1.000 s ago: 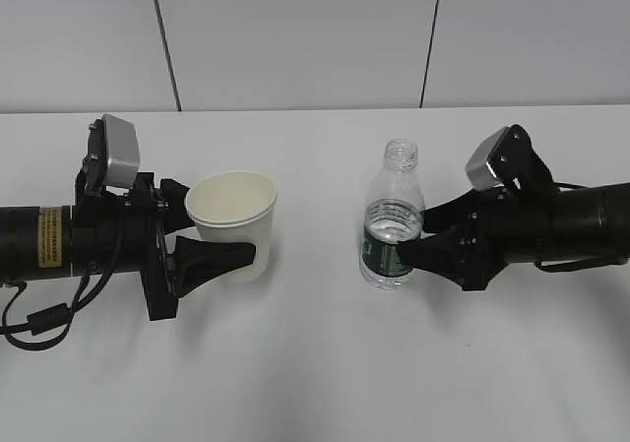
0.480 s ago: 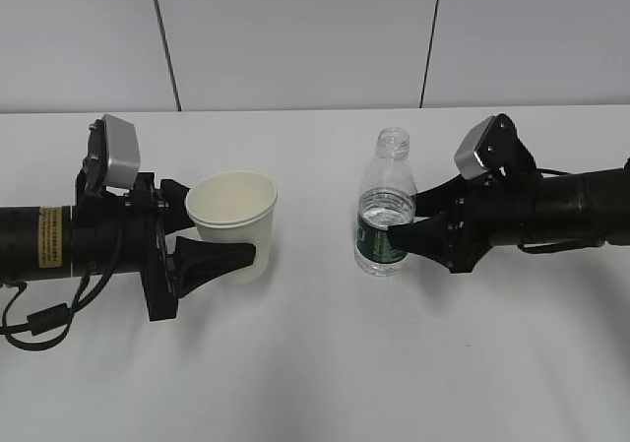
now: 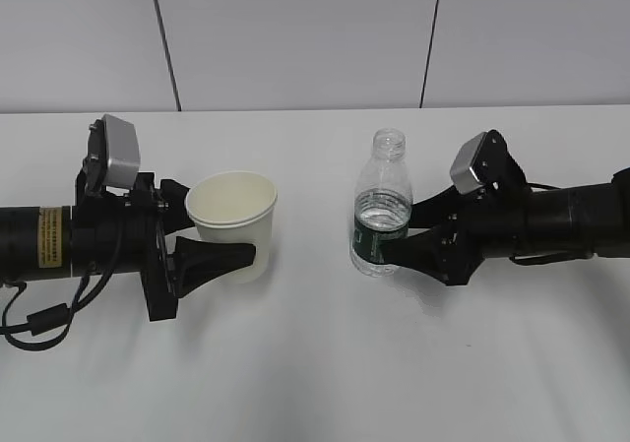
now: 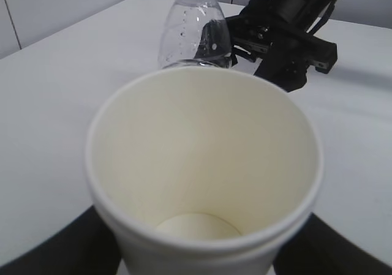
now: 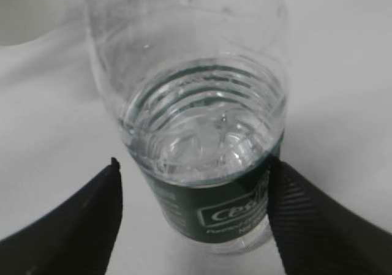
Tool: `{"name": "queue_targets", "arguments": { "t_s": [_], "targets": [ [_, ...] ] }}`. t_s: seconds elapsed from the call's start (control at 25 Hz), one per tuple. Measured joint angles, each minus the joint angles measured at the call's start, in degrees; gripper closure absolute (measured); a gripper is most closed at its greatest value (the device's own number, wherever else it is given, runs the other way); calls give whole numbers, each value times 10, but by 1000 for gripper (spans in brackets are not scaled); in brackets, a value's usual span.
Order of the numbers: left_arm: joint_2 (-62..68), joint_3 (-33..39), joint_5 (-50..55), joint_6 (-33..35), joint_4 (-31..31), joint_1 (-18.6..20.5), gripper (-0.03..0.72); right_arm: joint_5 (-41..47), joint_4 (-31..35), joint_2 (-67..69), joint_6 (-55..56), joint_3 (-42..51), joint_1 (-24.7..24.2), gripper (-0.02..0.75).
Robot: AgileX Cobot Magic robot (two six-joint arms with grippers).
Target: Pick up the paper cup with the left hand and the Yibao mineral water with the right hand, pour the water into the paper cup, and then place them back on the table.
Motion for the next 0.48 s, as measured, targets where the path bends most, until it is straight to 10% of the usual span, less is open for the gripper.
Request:
{"name": "queue_targets", "arguments": {
  "t_s": [0.48],
  "targets": [
    [1, 0, 0, 0, 0, 0, 259, 9, 0, 18, -28, -27, 0, 69]
  ]
}}
